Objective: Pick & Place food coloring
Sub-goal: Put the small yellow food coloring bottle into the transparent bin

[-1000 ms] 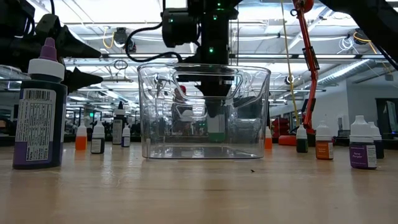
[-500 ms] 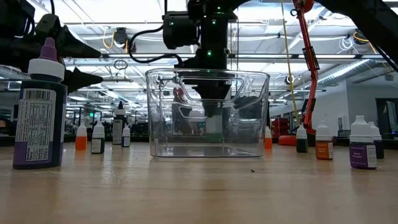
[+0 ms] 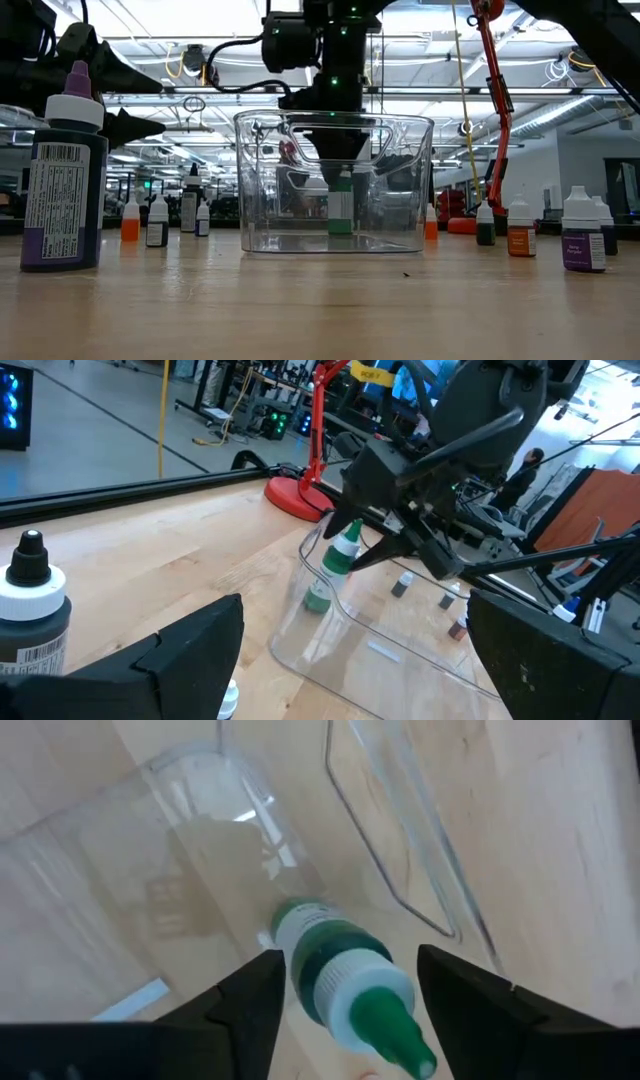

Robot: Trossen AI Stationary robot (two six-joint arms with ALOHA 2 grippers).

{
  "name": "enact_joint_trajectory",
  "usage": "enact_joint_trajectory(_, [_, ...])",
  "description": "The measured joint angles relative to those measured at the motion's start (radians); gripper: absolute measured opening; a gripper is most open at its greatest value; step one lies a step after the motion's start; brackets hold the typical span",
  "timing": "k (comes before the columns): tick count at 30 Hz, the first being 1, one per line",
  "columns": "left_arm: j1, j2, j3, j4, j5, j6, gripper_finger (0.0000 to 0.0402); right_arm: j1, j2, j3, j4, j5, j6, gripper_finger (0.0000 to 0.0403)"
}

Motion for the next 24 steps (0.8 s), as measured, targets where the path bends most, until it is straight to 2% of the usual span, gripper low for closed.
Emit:
enact_joint_trajectory(7, [0.000,0.000,0.000,0.000,0.000,0.000,0.0379,0.002,-0.087,-0.001,-0.101,-0.002,0.080,0.0202])
enact_joint_trajectory(15, [0.000,0.000,0.000,0.000,0.000,0.000,0.0379,0.031,-0.214,-0.007,-0.372,0.004,0.324,0.0200])
enact_joint_trajectory(19, [0.000,0.000,0.000,0.001,0.000,0.000,0.0379,0.048,-0.288,-0.127,-0.301,-0.001,0.357,0.0200])
enact_joint_trajectory(24, [0.000,0.000,0.000,0.002,0.000,0.000,0.0379,0.024,-0.358,-0.360,-0.217,-0.003,0.377,0.0200])
